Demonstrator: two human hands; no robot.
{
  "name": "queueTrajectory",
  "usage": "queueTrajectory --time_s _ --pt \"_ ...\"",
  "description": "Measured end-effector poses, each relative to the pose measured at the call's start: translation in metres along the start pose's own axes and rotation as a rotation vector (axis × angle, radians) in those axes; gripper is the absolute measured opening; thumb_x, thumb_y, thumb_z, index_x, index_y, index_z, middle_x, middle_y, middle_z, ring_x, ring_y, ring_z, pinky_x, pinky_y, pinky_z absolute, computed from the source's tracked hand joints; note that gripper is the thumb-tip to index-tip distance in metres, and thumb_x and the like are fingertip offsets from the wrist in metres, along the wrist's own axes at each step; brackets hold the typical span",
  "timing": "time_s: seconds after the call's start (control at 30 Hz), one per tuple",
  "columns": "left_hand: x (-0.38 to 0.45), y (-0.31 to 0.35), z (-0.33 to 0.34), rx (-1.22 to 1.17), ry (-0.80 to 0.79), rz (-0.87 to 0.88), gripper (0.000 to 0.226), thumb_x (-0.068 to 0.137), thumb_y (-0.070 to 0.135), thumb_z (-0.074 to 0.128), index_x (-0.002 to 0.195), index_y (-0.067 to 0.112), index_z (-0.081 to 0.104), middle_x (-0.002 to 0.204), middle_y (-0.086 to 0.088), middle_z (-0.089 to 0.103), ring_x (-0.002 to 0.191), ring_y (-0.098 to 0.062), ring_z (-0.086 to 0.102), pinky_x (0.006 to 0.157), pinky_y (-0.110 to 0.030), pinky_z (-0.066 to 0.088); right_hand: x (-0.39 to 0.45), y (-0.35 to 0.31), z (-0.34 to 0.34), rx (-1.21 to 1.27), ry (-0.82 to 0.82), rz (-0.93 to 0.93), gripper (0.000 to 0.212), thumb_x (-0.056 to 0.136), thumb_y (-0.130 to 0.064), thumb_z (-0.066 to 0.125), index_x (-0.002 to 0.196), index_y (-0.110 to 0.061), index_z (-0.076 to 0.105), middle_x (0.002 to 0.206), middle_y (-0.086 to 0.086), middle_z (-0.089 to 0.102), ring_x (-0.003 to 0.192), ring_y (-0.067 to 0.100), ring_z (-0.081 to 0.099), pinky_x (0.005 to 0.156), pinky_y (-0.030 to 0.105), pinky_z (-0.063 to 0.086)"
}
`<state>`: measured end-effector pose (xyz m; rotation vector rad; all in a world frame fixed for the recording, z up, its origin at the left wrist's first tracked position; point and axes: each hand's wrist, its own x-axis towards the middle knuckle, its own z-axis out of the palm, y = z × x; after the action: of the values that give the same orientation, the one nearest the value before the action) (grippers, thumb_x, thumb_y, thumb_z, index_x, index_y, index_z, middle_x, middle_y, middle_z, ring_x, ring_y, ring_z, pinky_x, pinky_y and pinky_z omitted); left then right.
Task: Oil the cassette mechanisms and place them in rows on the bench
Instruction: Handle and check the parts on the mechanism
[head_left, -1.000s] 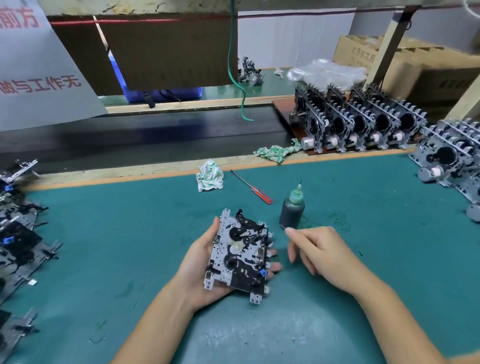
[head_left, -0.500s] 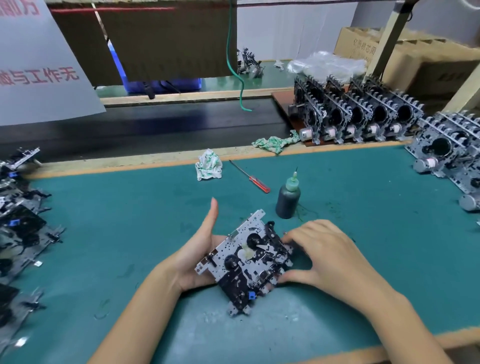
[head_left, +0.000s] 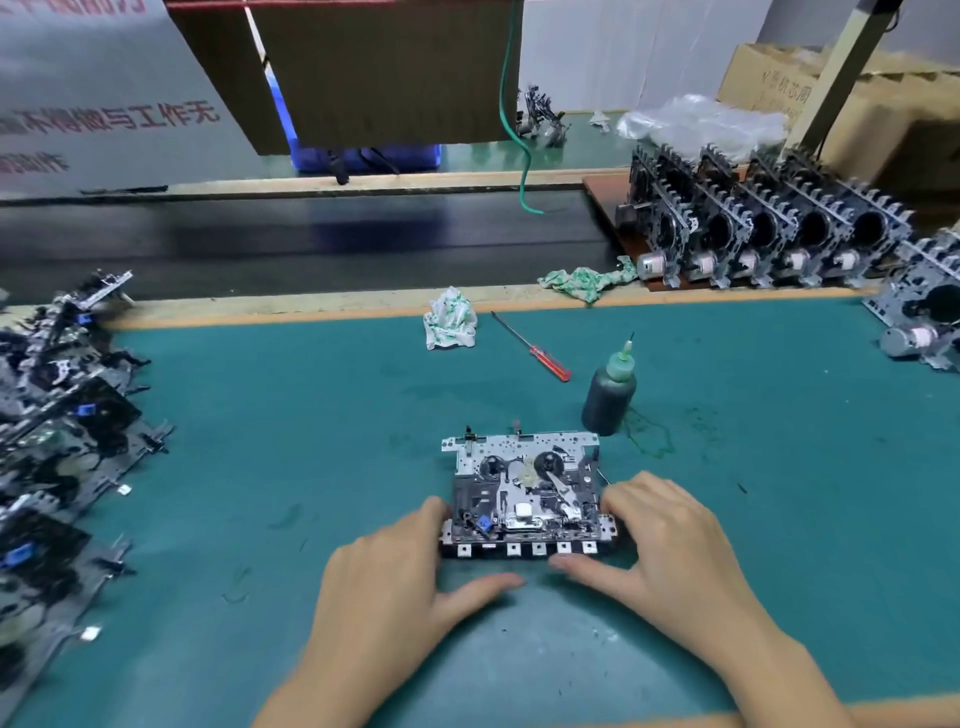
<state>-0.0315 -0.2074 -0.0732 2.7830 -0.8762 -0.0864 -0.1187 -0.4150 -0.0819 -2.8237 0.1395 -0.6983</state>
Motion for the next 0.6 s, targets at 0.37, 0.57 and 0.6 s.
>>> queueTrajectory --time_s 0.37,0.57,0.6 --pt "0.01 0.007 0.013 -0.175 0.296 0.033 0.059 0.05 0.081 0.046 0.05 0.022 0.036 0.034 -0.001 0.045 0.036 -0.024 0.049 0.036 -0.029 0.038 -0.006 0.005 -0.002 -0.042 -0.013 -0.038 0.05 0.077 -0.06 0.05 0.061 -0.013 0.053 0.059 -0.006 0.047 0.059 0.019 0.046 0.062 0.023 0.027" --pt "0.009 0.007 0.014 -0.227 0.338 0.092 0.053 0.053 0.077 0.051 0.053 0.027 0.033 0.033 -0.002 0.042 0.033 -0.024 0.046 0.036 -0.024 0.035 -0.007 0.006 0.0 -0.078 -0.002 -0.101 0.048 0.072 -0.059 0.055 0.058 -0.013 0.05 0.057 -0.003 0.045 0.057 0.02 0.045 0.066 0.024 0.03" --pt "0.008 0.007 0.016 -0.229 0.363 0.159 0.053 0.055 0.077 0.053 0.054 0.028 0.031 0.033 -0.001 0.04 0.031 -0.023 0.043 0.034 -0.022 0.033 -0.008 0.006 0.002 -0.11 0.014 -0.087 0.047 0.073 -0.056 0.053 0.058 -0.012 0.05 0.056 -0.003 0.046 0.056 0.021 0.047 0.065 0.025 0.03"
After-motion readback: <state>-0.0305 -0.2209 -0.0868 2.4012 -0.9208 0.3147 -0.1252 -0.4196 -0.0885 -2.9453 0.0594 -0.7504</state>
